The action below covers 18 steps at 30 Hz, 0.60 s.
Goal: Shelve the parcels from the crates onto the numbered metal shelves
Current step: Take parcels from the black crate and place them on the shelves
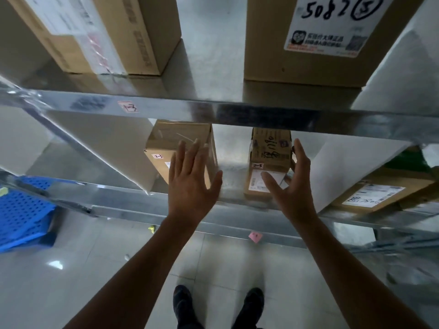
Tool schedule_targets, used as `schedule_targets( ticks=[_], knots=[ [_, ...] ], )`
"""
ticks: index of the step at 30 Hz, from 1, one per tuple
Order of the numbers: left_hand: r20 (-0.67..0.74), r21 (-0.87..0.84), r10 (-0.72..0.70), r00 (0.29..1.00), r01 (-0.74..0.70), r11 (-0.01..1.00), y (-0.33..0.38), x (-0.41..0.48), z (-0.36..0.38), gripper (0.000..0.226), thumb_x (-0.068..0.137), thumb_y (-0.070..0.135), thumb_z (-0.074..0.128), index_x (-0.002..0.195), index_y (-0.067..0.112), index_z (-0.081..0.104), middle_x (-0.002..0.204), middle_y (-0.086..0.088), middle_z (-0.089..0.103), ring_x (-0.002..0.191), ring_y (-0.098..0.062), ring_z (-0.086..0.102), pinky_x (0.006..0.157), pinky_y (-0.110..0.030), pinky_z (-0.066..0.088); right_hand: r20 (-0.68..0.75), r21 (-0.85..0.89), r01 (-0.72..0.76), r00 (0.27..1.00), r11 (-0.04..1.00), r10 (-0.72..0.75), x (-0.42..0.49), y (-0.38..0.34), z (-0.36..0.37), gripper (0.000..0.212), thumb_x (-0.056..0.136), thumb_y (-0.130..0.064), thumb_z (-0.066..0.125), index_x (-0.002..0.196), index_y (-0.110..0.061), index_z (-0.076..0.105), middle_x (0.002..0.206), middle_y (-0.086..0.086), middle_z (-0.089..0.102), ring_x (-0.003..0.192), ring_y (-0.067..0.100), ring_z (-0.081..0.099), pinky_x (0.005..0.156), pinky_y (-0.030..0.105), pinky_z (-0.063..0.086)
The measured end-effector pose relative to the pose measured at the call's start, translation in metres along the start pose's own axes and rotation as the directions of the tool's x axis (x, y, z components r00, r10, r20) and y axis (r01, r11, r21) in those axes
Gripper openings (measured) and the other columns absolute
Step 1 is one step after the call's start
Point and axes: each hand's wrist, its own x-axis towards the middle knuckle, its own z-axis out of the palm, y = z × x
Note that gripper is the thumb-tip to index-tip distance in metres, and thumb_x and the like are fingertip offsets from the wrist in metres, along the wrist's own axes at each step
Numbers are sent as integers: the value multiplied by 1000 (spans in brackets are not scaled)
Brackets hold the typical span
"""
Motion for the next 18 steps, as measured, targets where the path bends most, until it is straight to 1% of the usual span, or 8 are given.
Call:
schedule_targets(
  ticks=[1,3,5,7,10,14,16,18],
  knots=[
    [38,42,-36,999,34,999,-4,7,-4,71,98,59,52,156,20,40,168,-2,30,159,-28,8,128,-52,10,-8,-3,2,1000,1000,-2,0,-2,1,86,86,-38,73,154,-20,24,163,11,31,146,23,40,113,46,50],
    [109,109,-94,990,82,991,-12,19,-7,76,97,65,42,160,24,33,171,0,20,160,-28,0,128,-53,4,-5,-8,-12,1000,1000,12,1,-6,3,88,86,-37,72,157,-15,25,163,14,31,147,23,40,113,48,50],
    [151,163,-103,983,78,984,-19,24,-6,74,98,67,43,160,27,33,172,2,17,160,-29,-1,127,-54,3,5,-30,-8,1000,1000,8,1,-6,4,89,87,-37,71,158,-8,27,162,16,32,146,27,41,112,54,50],
    [173,182,-104,979,72,981,-22,25,-4,73,99,66,45,160,30,33,172,3,17,160,-29,0,127,-54,2,2,-57,2,1000,998,-2,1,-5,5,88,88,-37,71,158,-5,29,161,18,34,145,29,42,109,56,51],
    [170,166,-94,981,66,984,-21,24,-4,72,98,65,47,159,29,35,171,2,19,160,-30,4,127,-56,4,-4,-78,6,1000,997,-7,-1,-5,5,84,91,-36,73,157,-7,31,160,19,36,143,30,44,108,56,53],
    [190,148,-96,977,68,987,-19,25,-7,73,97,64,52,158,27,37,171,0,21,159,-33,5,126,-58,5,-11,-103,8,1000,995,-9,-3,-7,4,77,95,-23,75,156,-7,32,158,21,38,142,30,45,108,56,52],
    [212,150,-108,971,77,986,-20,28,-7,74,97,64,52,159,27,35,171,0,19,159,-32,2,126,-58,5,-14,-101,0,1000,995,-1,-3,-9,1,75,96,-29,74,155,-13,31,159,20,36,143,29,43,110,55,50],
    [206,112,-100,973,78,991,-21,26,-6,73,97,63,53,158,26,37,172,0,18,159,-33,1,126,-60,5,-21,-115,-4,1000,993,2,-7,-10,-3,72,94,-38,68,153,-21,30,161,18,34,145,28,41,113,54,47]
  ],
)
